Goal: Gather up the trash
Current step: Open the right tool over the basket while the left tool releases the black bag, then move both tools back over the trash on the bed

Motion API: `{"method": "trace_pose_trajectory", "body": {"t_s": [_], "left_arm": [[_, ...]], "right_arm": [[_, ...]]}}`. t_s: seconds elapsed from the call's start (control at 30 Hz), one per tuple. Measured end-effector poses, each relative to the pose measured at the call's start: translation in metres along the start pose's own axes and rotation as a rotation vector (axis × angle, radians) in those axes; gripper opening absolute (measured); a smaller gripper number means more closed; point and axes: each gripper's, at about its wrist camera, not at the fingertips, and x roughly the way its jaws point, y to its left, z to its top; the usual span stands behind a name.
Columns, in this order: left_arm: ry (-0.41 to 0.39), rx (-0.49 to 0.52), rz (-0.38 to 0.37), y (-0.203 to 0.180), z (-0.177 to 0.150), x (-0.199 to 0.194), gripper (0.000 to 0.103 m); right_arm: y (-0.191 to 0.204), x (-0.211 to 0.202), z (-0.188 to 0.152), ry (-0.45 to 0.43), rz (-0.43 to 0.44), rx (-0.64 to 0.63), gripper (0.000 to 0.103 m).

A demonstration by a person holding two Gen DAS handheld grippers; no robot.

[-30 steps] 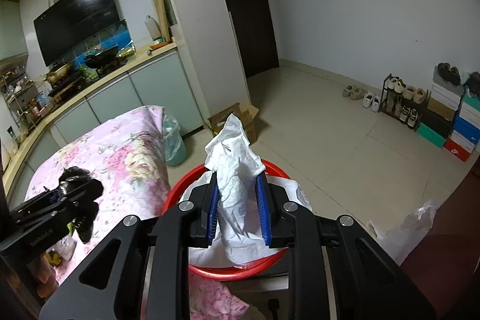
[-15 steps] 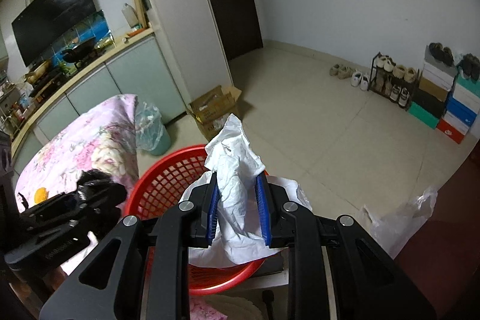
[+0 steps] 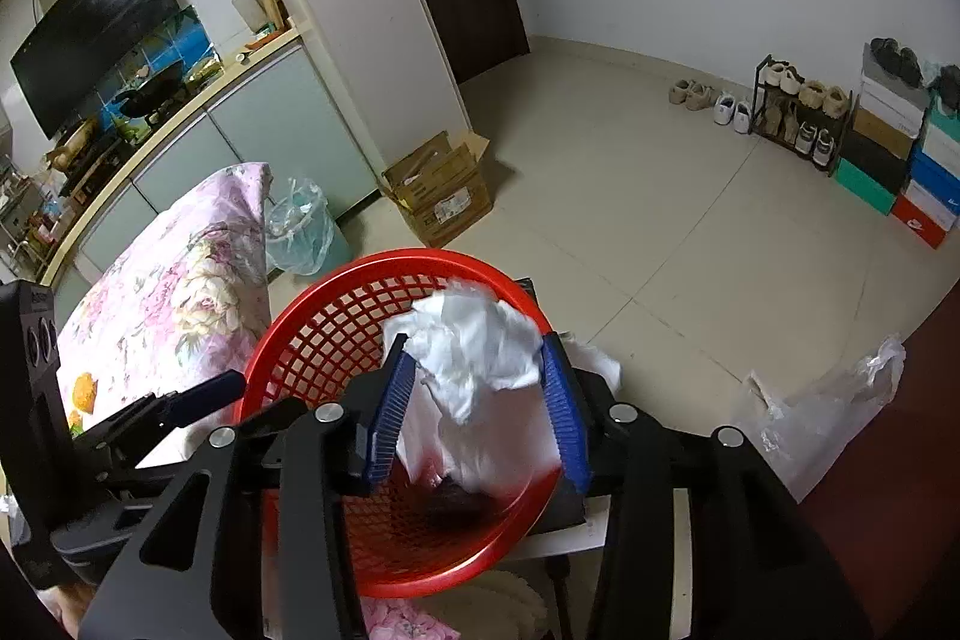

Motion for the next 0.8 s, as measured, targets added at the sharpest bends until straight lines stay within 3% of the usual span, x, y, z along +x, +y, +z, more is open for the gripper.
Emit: {"method": "trace_pose_trajectory", "body": {"t_s": [0.67, 0.8], "left_arm": [[-0.161, -0.007, 0.179, 0.017, -0.011, -0.086, 0.083], [-0.194, -0.011, 0.215, 0.017, -0.017, -0.102, 0.086]], "right_arm": [[0.014, -0.035, -0.011, -0.064, -0.002, -0.043, 0.057], [0.021, -0.045, -0.016, -0.106, 0.002, -0.056, 0.069]]}}
